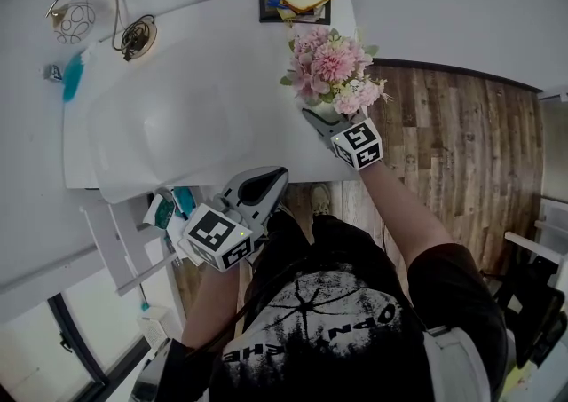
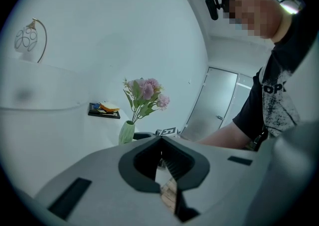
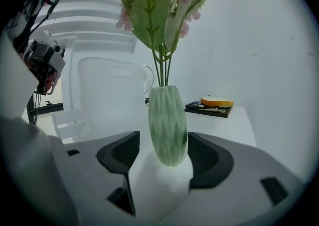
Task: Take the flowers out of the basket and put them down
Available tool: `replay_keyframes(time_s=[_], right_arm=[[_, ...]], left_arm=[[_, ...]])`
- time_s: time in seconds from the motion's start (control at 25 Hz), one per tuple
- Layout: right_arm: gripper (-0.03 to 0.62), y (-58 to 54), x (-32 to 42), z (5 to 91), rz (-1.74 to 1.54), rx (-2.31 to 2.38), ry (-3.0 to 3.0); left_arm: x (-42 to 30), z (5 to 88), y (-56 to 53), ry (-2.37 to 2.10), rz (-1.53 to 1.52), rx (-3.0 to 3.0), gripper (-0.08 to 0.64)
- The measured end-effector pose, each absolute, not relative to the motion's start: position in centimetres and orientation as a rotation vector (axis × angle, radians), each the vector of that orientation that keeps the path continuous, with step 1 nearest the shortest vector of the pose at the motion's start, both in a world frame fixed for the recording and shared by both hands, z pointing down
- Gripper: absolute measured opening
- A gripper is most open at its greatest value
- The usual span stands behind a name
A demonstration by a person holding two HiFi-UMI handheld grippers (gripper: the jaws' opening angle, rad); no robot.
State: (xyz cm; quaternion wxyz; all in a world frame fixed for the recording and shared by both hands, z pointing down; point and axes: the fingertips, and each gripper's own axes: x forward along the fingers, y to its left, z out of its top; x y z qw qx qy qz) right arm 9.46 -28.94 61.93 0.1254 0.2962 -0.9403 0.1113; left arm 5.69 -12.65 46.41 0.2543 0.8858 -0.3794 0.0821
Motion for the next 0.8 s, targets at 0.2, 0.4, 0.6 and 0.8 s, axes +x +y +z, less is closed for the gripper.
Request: replay_keyframes(time_s=[0.2,0.4,0.6,0.8], right_arm=[[0.291,-27.6,10.7,60.8,0.339,0.874,-2.742],[0.288,-25.5,11.6,58.3,0.333,0.832,-2.767],[0.137,-23.3,12.6,54.8,0.348,0.766,-2.792],[0.043,-20.9,13.3,51.9,0.43,0.681,-2.779]], left_arm=[[6.5,45.8,-13.4,-1.024,0.213,2.437,0.012],[7.4,45.0,-14.0,-1.03,0.18,2.466,0.012],[8.0,43.8,-14.7,-1.057,0.139,2.5,0.012],[8.2,43.8,-14.9,-1.095,0.132,2.488,0.012]])
